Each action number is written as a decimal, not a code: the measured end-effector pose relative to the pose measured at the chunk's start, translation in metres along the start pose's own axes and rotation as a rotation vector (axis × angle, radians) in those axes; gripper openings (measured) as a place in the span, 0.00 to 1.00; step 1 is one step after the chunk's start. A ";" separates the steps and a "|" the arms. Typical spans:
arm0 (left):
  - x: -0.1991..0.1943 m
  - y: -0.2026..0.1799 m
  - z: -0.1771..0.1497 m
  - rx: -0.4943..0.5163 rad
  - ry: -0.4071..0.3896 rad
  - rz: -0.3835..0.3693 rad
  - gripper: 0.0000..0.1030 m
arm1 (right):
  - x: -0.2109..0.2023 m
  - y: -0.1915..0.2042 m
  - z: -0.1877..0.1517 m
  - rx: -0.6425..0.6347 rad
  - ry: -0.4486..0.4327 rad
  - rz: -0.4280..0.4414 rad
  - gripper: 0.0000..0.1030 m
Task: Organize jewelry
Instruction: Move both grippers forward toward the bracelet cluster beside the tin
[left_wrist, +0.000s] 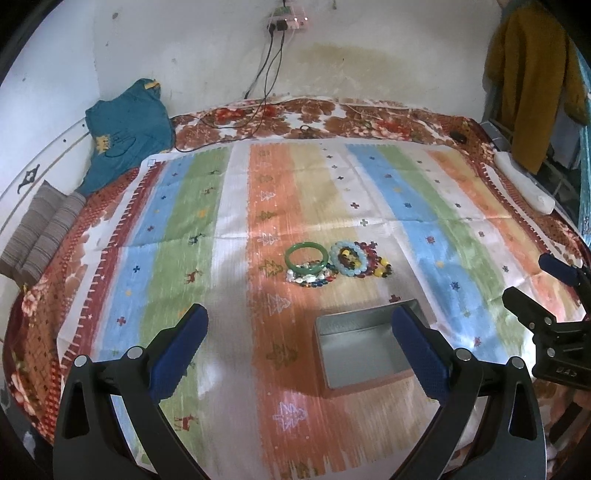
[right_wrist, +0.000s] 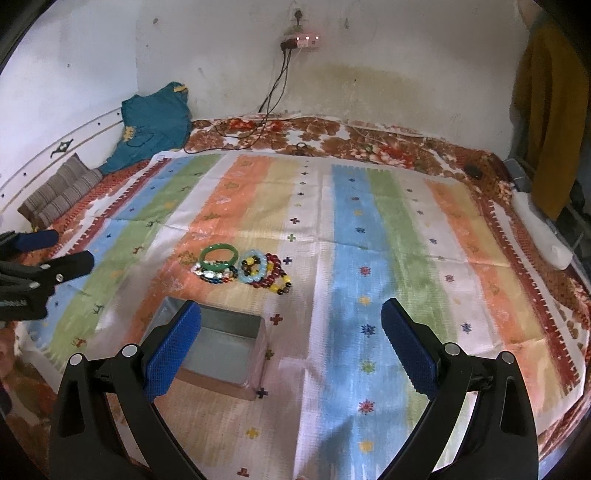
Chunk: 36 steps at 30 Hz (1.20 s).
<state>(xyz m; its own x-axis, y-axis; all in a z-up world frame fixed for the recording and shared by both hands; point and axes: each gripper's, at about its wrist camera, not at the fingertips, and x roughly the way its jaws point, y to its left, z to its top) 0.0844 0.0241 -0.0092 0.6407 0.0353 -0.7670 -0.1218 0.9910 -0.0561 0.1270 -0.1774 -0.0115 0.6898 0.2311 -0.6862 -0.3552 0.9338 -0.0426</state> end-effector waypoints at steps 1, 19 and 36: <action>0.001 0.000 0.002 -0.003 -0.008 0.001 0.95 | 0.003 0.000 0.002 0.002 0.007 0.004 0.96; 0.053 0.017 0.041 -0.022 0.042 0.070 0.95 | 0.049 -0.004 0.026 0.021 0.090 0.010 0.96; 0.088 0.035 0.063 -0.087 0.067 0.119 0.95 | 0.083 -0.004 0.042 0.016 0.129 -0.021 0.96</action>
<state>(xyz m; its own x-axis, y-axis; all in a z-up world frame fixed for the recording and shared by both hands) 0.1844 0.0705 -0.0386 0.5659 0.1404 -0.8124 -0.2614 0.9651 -0.0153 0.2123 -0.1509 -0.0383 0.6097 0.1755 -0.7729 -0.3308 0.9425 -0.0469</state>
